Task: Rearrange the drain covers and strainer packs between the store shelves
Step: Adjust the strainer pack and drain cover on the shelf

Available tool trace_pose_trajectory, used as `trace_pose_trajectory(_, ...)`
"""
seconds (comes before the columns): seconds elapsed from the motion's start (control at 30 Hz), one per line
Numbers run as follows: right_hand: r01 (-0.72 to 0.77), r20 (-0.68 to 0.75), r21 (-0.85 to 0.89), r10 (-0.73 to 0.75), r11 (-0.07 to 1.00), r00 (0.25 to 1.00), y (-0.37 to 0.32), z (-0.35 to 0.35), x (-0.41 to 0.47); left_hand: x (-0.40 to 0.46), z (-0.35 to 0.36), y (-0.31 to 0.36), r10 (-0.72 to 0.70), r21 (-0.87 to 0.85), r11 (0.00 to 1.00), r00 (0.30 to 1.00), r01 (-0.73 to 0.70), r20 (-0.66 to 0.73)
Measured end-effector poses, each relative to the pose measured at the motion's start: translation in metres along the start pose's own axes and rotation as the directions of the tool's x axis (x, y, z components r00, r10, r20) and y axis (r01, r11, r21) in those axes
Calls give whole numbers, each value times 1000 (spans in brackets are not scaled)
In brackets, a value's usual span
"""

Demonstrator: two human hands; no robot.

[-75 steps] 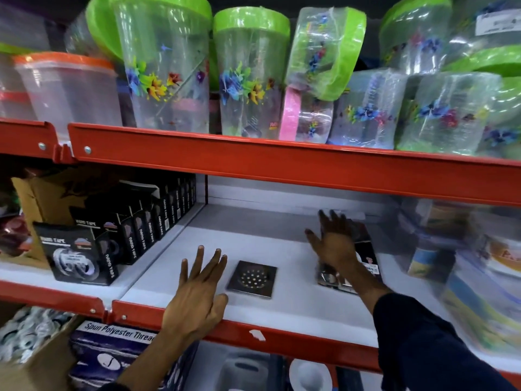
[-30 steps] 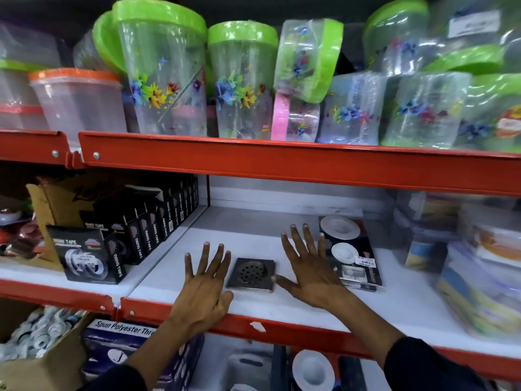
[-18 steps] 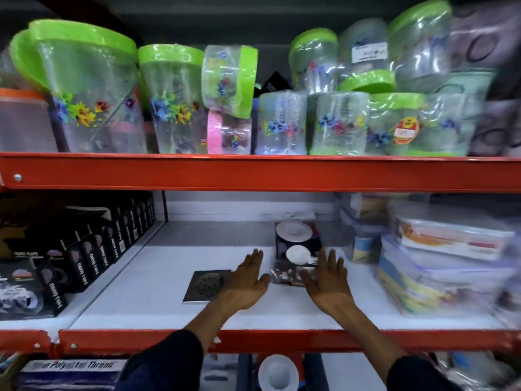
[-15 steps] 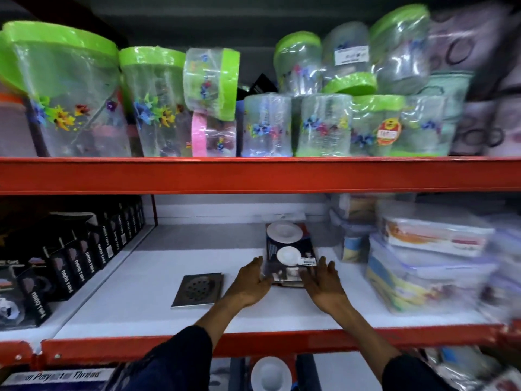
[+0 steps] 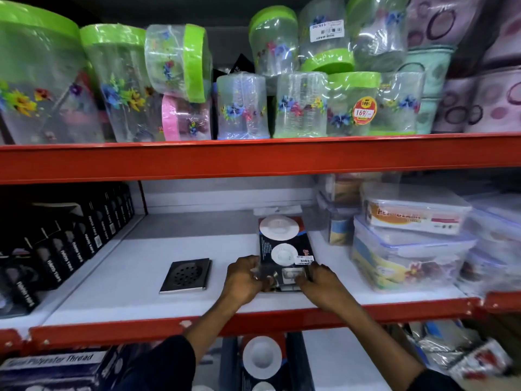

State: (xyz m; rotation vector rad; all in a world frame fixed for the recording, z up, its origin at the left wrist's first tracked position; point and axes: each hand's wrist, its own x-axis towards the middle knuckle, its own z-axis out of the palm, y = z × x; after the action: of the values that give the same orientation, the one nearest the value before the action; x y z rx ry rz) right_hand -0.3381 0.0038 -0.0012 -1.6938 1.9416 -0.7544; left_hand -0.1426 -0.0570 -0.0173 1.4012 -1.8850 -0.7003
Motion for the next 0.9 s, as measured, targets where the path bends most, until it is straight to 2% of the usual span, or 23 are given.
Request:
trace_pose_trajectory(0.13, -4, 23, -155, 8, 988, 1000, 0, 2, -18, -21, 2, 5, 31, 11, 999, 999, -31, -18)
trace_pose_trajectory(0.27, -65, -39, -303, 56, 951, 998, -3, 10, -30, -38, -6, 12, 77, 72, 995, 997, -75, -23)
trace_pose_trajectory(0.33, -6, -131, -396, -50, 918, 990, -6, 13, -33, -47, -19, 10, 163, 218, 965, 985, -147, -55)
trace_pose_trajectory(0.4, 87, -206, -472, -206, 877, 957, -11, 15, -33, -54, -35, -2, 275, 410, 888, 955, -209, -108)
trace_pose_trajectory(0.53, 252, -212, -523, -410, 814, 887, -35, 28, -26, -66, -86, -38, 441, 628, 745, 872, -226, -210)
trace_pose_trajectory(0.63, 429, -98, -491, -537, 758, 838, -63, 51, -14, -73, -125, -72, 383, 696, 706, 897, -130, -221)
trace_pose_trajectory(0.73, 591, 113, -401, -603, 700, 790, -91, 77, 8, -77, -148, -101, 275, 696, 717, 935, -44, -225)
trace_pose_trajectory(0.8, 635, 271, -332, -574, 698, 773, -112, 95, 25, -77, -160, -119, 226, 698, 716, 954, -26, -196)
trace_pose_trajectory(0.9, 612, 432, -292, -469, 735, 770, -140, 113, 48, -76, -172, -140, 170, 675, 737, 974, -23, -153)
